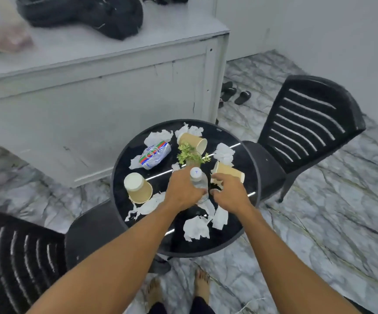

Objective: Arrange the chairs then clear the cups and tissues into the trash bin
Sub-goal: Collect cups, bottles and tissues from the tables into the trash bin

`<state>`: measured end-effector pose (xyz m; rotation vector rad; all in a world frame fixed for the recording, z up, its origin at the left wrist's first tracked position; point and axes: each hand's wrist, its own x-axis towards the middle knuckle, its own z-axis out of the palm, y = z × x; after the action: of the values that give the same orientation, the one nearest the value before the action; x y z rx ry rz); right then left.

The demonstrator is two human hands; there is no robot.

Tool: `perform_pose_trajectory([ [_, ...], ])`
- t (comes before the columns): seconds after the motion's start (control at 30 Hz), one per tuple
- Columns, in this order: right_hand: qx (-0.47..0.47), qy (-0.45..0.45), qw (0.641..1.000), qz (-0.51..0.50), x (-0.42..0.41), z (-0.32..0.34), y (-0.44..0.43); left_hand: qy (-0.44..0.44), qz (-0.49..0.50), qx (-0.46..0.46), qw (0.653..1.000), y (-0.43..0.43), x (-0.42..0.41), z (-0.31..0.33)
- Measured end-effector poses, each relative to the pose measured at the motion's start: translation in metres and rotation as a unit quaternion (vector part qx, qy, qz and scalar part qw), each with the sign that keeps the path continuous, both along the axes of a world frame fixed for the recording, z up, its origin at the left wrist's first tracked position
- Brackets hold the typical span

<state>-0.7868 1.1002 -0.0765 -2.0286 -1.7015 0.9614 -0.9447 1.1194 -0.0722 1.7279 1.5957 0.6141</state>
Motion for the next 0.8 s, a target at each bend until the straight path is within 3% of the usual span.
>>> perform_pose_trajectory([
  [0.2,0.027,0.015,0.992,0.126,-0.082,0.012,0.025,-0.052,0.142,0.044,0.987,-0.016,-0.071,0.027],
  [0.4,0.095,0.019,0.962,0.256,-0.209,0.056,0.011,-0.054,0.285,0.104,0.951,-0.065,-0.198,0.066],
  [0.5,0.122,0.024,0.953,0.275,-0.261,0.076,0.003,-0.054,0.317,0.138,0.937,-0.09,-0.248,0.09],
  [0.8,0.174,0.059,0.897,0.403,-0.461,0.123,-0.109,-0.016,0.433,0.241,0.869,-0.243,-0.427,0.15],
])
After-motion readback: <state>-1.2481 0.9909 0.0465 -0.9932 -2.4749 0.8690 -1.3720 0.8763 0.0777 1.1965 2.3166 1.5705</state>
